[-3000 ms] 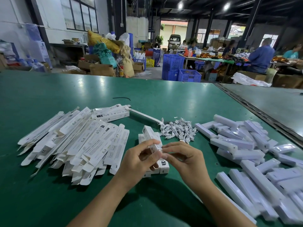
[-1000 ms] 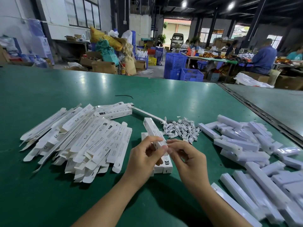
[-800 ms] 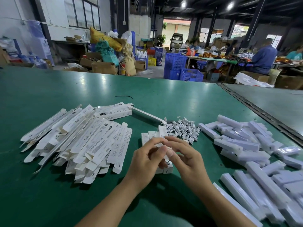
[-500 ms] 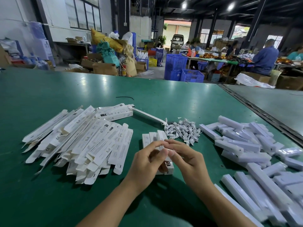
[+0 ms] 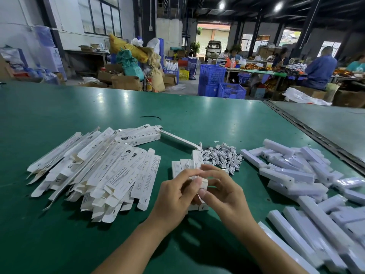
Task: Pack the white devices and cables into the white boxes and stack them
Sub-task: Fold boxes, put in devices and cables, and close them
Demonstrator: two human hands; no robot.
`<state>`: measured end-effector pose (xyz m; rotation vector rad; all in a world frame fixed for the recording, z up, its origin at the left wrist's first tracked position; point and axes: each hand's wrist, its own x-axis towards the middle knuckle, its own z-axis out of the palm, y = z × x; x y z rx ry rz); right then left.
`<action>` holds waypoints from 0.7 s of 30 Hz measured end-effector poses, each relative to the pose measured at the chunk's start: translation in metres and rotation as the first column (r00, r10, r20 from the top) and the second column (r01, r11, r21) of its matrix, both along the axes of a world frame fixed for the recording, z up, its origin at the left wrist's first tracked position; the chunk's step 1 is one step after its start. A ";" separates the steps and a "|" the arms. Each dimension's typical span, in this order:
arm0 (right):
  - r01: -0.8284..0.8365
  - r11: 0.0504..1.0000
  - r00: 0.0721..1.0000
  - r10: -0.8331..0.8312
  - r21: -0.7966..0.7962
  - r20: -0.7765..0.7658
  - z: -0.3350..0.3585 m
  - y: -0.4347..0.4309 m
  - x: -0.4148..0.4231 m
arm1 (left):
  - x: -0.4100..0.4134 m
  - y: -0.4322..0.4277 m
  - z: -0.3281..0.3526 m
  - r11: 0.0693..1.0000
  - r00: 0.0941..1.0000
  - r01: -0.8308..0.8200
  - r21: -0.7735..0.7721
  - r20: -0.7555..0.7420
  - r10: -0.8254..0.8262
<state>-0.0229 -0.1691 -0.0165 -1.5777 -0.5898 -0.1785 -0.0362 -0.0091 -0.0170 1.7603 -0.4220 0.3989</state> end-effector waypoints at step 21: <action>0.279 0.773 0.808 0.131 0.570 -0.574 0.009 -0.012 0.019 | -0.002 0.000 -0.001 0.989 0.996 0.050 0.141 0.062 -0.060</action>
